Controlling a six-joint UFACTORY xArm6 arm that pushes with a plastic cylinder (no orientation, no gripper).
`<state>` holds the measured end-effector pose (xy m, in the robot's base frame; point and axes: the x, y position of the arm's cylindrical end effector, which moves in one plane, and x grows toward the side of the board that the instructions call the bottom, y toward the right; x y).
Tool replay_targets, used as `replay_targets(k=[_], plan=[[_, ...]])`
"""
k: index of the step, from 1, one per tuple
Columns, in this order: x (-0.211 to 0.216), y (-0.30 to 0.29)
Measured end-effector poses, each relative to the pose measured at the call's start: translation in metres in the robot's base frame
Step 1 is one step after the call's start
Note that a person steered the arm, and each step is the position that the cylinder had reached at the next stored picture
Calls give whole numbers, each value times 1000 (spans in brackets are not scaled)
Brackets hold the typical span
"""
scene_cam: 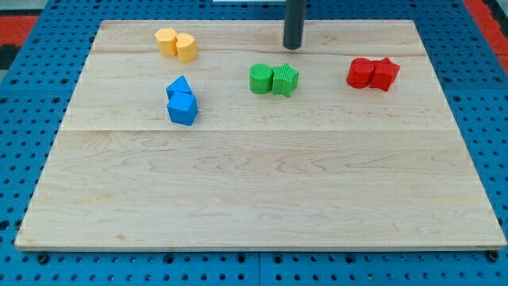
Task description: Move the yellow heart to the top left of the green circle
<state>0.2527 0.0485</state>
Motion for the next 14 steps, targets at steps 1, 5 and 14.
replay_targets(k=[1, 5, 14], plan=[[-5, -42], [-4, -153], [22, -166]])
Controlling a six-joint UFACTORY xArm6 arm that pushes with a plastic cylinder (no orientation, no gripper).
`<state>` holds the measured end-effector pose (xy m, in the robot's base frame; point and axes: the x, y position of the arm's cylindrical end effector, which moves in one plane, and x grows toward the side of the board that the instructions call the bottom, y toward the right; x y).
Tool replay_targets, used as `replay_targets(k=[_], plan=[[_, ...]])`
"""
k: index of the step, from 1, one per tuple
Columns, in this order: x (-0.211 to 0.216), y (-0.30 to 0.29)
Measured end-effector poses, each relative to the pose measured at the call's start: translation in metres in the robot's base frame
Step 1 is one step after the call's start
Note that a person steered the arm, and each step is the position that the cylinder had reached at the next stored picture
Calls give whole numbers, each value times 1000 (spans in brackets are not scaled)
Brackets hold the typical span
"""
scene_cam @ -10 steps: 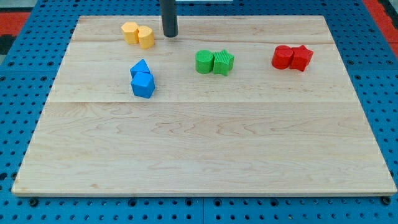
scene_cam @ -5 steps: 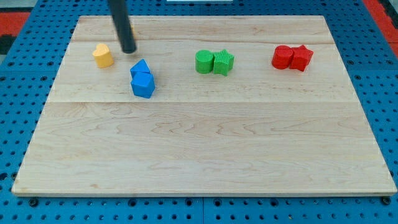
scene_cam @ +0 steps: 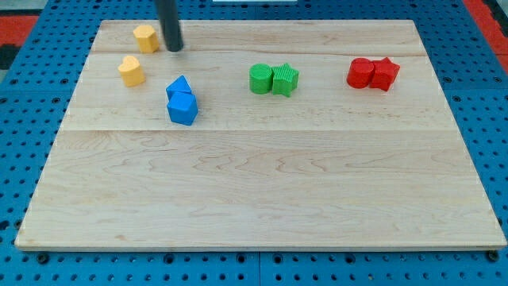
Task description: Move the yellow heart to the top left of the green circle
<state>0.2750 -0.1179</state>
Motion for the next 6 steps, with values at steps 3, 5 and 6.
replay_targets(k=[3, 5, 6], plan=[[117, -95], [69, -113], [53, -83]])
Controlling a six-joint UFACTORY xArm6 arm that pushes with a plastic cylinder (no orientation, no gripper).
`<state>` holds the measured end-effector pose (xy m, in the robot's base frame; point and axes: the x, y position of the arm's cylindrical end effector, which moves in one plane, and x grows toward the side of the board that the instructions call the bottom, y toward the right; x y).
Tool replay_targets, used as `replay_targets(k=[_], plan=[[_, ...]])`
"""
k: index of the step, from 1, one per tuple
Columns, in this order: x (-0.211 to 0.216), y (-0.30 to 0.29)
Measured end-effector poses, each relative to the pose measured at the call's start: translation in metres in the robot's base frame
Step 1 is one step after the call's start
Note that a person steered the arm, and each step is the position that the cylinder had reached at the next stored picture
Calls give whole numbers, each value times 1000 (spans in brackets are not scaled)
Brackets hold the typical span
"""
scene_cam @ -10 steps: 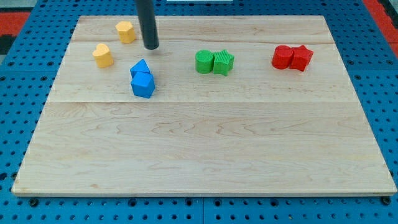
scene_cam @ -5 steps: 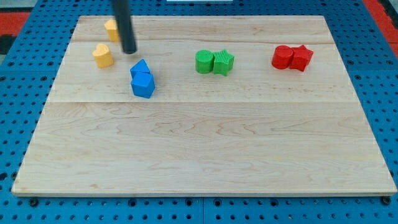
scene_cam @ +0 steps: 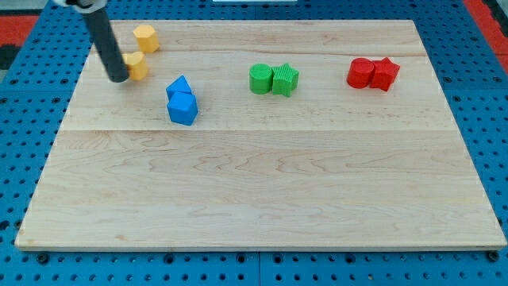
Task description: Move the yellow heart to the top left of the green circle
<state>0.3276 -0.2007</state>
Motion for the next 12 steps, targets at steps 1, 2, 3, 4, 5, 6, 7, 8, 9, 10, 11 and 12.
replay_targets(k=[1, 2, 3, 4, 5, 6, 7, 8, 9, 10, 11, 12], plan=[[-7, 42], [-8, 70], [-14, 89], [-25, 95], [-21, 81], [11, 71], [-9, -6], [-28, 42], [-28, 96], [-58, 90], [-26, 90], [-5, 43]])
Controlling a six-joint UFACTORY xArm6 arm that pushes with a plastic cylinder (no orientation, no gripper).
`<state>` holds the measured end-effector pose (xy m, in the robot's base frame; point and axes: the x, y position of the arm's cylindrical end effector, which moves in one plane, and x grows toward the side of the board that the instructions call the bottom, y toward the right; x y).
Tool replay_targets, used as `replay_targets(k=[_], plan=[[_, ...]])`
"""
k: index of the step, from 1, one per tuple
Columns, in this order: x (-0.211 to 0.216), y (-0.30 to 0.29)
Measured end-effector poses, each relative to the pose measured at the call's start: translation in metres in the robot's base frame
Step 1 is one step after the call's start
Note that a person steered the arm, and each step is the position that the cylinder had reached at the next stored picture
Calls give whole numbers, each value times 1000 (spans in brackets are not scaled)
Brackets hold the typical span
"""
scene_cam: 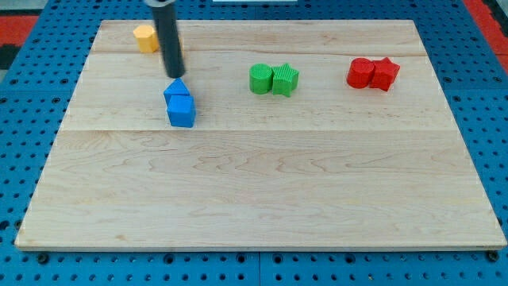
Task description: Move the yellow heart to the top left of the green circle
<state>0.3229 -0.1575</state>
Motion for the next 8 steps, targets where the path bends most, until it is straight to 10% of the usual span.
replay_targets(k=[4, 8], plan=[[-94, 8], [-81, 104]])
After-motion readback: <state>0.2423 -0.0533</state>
